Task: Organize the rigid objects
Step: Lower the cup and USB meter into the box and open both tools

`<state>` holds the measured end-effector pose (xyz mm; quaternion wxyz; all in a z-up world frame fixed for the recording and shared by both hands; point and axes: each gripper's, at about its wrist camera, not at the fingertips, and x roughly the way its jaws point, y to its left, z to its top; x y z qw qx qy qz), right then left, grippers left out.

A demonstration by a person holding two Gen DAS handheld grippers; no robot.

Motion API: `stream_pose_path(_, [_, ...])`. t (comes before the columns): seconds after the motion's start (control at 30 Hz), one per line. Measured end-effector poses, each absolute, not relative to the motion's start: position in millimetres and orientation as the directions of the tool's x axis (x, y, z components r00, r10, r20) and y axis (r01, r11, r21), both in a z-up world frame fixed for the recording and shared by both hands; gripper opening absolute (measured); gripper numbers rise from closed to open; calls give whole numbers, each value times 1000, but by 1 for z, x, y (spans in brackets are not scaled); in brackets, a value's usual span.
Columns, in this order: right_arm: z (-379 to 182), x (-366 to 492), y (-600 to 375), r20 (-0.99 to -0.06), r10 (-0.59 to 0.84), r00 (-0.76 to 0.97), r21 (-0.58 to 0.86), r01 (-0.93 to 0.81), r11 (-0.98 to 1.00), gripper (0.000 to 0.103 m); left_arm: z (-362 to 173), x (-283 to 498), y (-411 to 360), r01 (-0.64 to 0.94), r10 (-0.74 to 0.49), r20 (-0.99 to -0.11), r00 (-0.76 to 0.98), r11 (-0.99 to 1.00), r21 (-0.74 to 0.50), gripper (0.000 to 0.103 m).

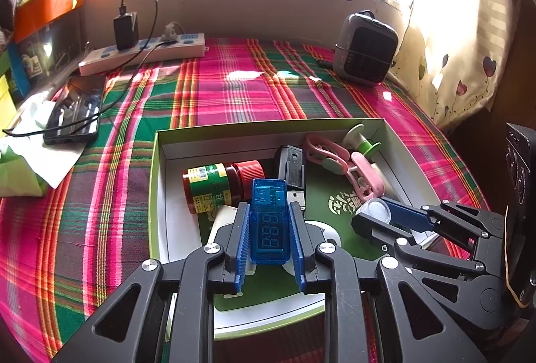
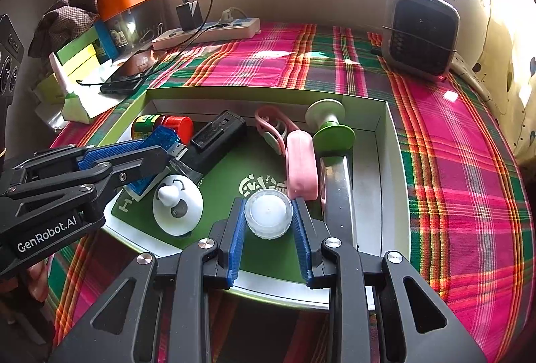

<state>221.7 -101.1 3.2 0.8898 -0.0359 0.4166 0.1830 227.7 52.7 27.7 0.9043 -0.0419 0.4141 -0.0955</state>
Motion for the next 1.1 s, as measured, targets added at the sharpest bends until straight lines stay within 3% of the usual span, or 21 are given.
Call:
stream_pose_path(0.5, [4,221,-103,-755,290,588,90,-345,934,30,28,227,53,131,-204,-741,639,979,-156,26])
stream_pose_path(1.1, [9,216,-105,-747,282,602,91,-328,940,40,35,215,52,124,-184,-733,655,983,-137,36])
